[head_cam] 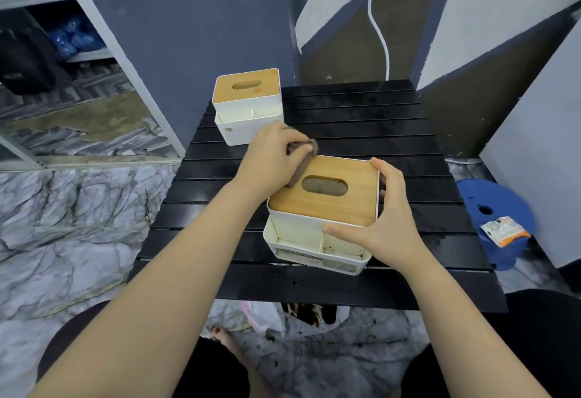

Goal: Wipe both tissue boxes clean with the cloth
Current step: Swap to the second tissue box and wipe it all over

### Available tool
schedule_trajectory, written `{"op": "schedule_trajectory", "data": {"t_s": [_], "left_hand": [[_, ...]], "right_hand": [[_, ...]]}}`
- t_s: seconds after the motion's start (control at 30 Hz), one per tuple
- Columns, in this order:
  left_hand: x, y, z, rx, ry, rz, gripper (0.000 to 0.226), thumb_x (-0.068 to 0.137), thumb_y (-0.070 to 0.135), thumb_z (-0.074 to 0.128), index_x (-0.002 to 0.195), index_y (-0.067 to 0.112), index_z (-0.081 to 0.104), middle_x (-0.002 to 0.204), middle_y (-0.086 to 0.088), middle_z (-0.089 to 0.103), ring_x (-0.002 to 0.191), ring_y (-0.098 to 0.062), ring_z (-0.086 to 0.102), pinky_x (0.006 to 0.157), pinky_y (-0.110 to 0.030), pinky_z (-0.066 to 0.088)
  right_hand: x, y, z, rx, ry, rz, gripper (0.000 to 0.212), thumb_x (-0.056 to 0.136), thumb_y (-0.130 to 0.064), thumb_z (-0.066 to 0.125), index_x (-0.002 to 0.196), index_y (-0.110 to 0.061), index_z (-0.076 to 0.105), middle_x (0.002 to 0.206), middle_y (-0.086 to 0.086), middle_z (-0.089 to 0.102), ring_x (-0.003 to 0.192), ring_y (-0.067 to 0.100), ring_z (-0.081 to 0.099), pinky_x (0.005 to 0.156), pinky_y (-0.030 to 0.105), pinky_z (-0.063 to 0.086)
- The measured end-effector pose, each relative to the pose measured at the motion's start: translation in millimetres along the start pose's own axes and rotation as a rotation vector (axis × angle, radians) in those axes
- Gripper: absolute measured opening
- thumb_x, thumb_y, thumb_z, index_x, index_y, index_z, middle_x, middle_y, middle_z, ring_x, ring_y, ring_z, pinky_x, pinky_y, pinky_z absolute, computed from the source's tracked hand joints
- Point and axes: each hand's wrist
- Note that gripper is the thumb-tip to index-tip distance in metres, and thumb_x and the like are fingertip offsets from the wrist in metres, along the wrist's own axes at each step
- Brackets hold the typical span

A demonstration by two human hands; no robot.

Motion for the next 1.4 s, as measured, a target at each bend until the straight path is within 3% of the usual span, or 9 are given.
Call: {"op": "schedule_trajectory", "data": {"t_s": [0.13, 0.33, 0.53, 0.7, 0.87, 1.0, 1.13, 1.4], "left_hand": [[-17.1, -18.5, -1.8, -0.110, 0.099, -0.078, 0.022, 0.097, 0.027, 0.065, 0.116, 0.020, 0.075, 0.114, 0.000, 0.061, 0.110, -0.018, 0.056, 0.098, -0.034, 0.046], [-69.8, -19.0, 4.2, -0.188, 0.268, -0.142, 0.019, 0.098, 0.022, 0.066, 0.114, 0.019, 0.074, 0.115, -0.001, 0.062, 0.101, -0.007, 0.055, 0.083, 0.000, 0.034], [-129.1, -12.5, 5.0, -0.185, 0.351, -0.085, 0.018, 0.098, 0.015, 0.065, 0.113, 0.016, 0.074, 0.113, 0.002, 0.059, 0.101, -0.005, 0.055, 0.090, -0.003, 0.037], [-137.9, -16.2, -16.7, -0.133, 0.210, -0.033, 0.017, 0.096, 0.018, 0.067, 0.110, 0.016, 0.075, 0.109, 0.002, 0.062, 0.100, -0.007, 0.057, 0.089, -0.002, 0.036], [-114.9, 5.3, -28.8, -0.248, 0.143, 0.180, 0.023, 0.092, 0.025, 0.073, 0.114, 0.020, 0.075, 0.114, 0.005, 0.065, 0.111, -0.008, 0.058, 0.100, -0.020, 0.043], [-101.9, 15.4, 8.5, -0.061, -0.044, 0.451, 0.031, 0.092, 0.034, 0.072, 0.120, 0.020, 0.075, 0.127, -0.002, 0.062, 0.115, -0.026, 0.056, 0.102, -0.045, 0.045], [-97.1, 0.0, 6.0, 0.016, -0.009, 0.606, 0.020, 0.096, 0.024, 0.068, 0.113, 0.016, 0.075, 0.123, -0.005, 0.064, 0.105, -0.031, 0.059, 0.091, -0.048, 0.047], [-101.3, -41.2, -28.5, 0.263, 0.008, 0.639, 0.019, 0.102, 0.025, 0.057, 0.114, 0.016, 0.068, 0.122, -0.004, 0.062, 0.097, -0.031, 0.055, 0.081, -0.051, 0.046]], "right_hand": [[-1.6, 0.7, -0.9, -0.006, -0.027, -0.017, 0.125, 0.046, -0.059, 0.093, 0.150, -0.037, 0.027, 0.147, -0.018, 0.031, 0.136, 0.006, 0.039, 0.111, 0.045, 0.046], [-3.4, 0.9, 2.8, 0.021, -0.025, -0.011, 0.127, 0.046, -0.059, 0.093, 0.151, -0.034, 0.028, 0.150, -0.013, 0.033, 0.137, 0.003, 0.039, 0.112, 0.036, 0.044], [-6.3, -0.7, 3.6, 0.039, -0.029, 0.012, 0.128, 0.046, -0.058, 0.093, 0.152, -0.036, 0.026, 0.152, -0.013, 0.032, 0.140, 0.005, 0.037, 0.115, 0.042, 0.043], [-5.5, -0.9, 2.1, 0.047, -0.059, 0.040, 0.132, 0.046, -0.057, 0.095, 0.154, -0.035, 0.022, 0.153, -0.010, 0.031, 0.140, 0.006, 0.039, 0.116, 0.041, 0.043], [-7.3, -3.0, 6.9, 0.072, -0.059, 0.036, 0.133, 0.047, -0.053, 0.097, 0.155, -0.032, 0.021, 0.153, -0.007, 0.030, 0.140, 0.005, 0.038, 0.116, 0.035, 0.042], [-7.5, -1.9, 7.3, 0.043, -0.062, 0.017, 0.130, 0.049, -0.051, 0.096, 0.154, -0.030, 0.022, 0.154, -0.006, 0.028, 0.142, 0.010, 0.037, 0.117, 0.040, 0.041], [-3.8, -1.1, -1.3, -0.038, -0.084, -0.016, 0.128, 0.053, -0.039, 0.102, 0.154, -0.023, 0.024, 0.150, -0.009, 0.029, 0.136, 0.000, 0.039, 0.103, 0.014, 0.042], [-2.2, -2.5, -4.5, -0.107, -0.101, -0.035, 0.128, 0.051, -0.037, 0.103, 0.153, -0.021, 0.026, 0.148, -0.011, 0.030, 0.133, 0.004, 0.039, 0.099, 0.009, 0.039]]}}
Point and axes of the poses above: each hand's wrist, its own x-axis towards the middle knuckle, its own z-axis out of the palm, y = z × x
